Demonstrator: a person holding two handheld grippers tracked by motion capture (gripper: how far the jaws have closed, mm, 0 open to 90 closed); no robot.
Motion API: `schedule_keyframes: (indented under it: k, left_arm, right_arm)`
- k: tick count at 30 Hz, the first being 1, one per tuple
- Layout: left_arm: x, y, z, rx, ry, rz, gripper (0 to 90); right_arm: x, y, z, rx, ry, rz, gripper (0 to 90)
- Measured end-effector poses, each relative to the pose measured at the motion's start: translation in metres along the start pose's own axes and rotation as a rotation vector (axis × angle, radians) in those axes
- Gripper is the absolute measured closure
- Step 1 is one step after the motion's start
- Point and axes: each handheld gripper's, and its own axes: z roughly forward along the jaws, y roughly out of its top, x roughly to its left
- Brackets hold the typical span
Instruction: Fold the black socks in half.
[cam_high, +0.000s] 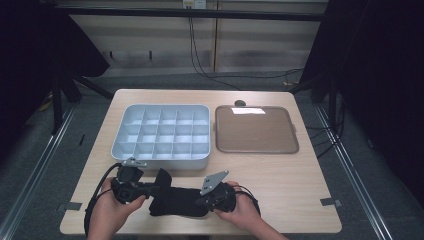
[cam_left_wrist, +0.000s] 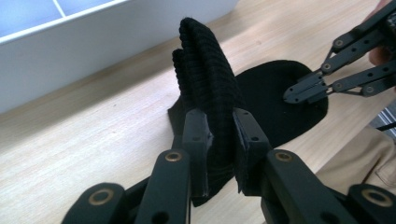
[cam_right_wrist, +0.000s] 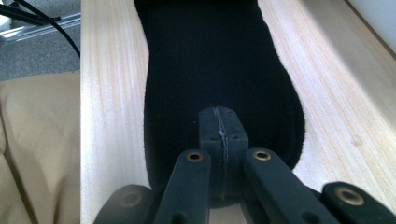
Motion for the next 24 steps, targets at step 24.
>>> schedule_keyframes:
  k: [24]
  left_arm:
    - [-0.02, 0.01, 0.027, 0.066, -0.071, 0.062, 77.3]
  right_arm:
    - [0.001, 0.002, 0.003, -0.012, 0.009, 0.002, 90.0]
